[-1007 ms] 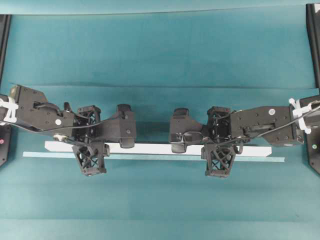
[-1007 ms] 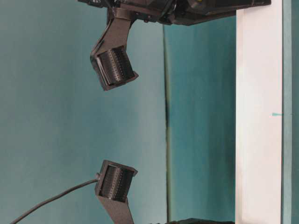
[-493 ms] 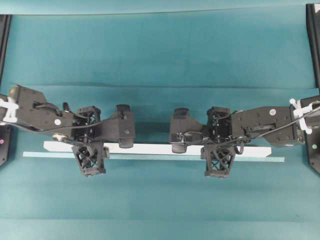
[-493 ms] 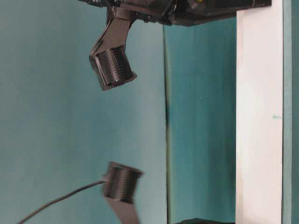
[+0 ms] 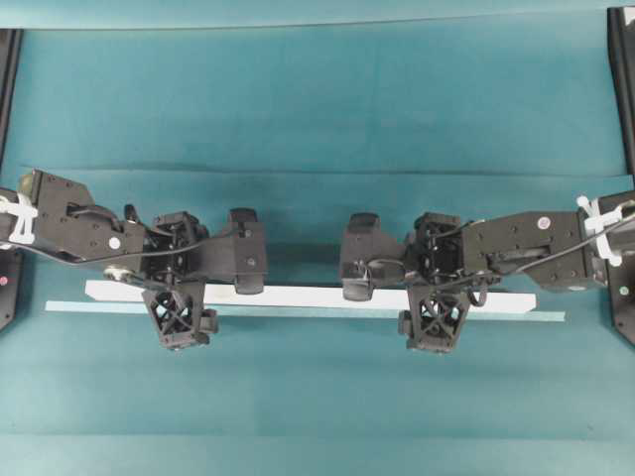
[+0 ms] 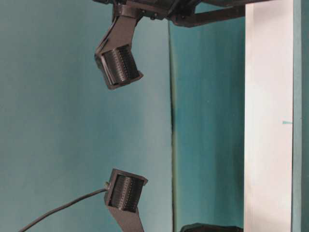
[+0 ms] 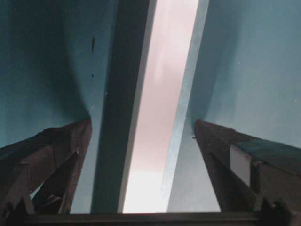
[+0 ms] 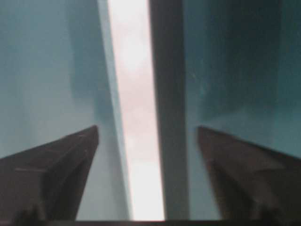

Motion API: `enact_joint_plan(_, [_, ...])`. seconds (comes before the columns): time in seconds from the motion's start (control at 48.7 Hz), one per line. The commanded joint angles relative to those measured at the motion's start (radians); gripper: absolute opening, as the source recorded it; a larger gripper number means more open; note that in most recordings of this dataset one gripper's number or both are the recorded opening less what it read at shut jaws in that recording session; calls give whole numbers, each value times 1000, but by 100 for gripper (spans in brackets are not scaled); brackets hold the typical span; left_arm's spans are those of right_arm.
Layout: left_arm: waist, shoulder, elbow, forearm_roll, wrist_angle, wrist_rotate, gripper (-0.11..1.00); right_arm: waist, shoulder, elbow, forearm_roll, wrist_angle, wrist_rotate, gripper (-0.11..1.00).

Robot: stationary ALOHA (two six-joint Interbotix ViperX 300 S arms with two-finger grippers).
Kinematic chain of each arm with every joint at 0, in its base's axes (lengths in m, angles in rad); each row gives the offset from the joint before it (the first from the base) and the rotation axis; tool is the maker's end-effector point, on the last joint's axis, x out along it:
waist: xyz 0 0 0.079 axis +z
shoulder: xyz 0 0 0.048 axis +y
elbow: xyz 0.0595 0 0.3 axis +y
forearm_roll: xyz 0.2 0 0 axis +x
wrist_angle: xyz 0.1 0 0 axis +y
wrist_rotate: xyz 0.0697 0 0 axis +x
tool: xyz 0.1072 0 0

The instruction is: Lift a wooden board with both hands.

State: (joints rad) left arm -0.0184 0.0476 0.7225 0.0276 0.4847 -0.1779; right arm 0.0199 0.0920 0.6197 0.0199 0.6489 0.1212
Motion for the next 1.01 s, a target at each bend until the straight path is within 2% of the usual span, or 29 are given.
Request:
enact_joint_plan(0.0, [-3,-17,-6,-2,-6,0,98,0,-5,-2,-8,12,12,95])
enact_joint_plan(0.329, [-2,-94,-15,-2,9,5,98,-5,-74,-20,-15,20,12,95])
enact_joint_plan(0.719, [-2,-313,-15,-2,34,3,98,-34,-302,-23,-15,5,9,95])
enact_joint_plan(0.986, [-2,-433,-25,-2,29,3,98,-41,-417,-9,-40,-6,8,95])
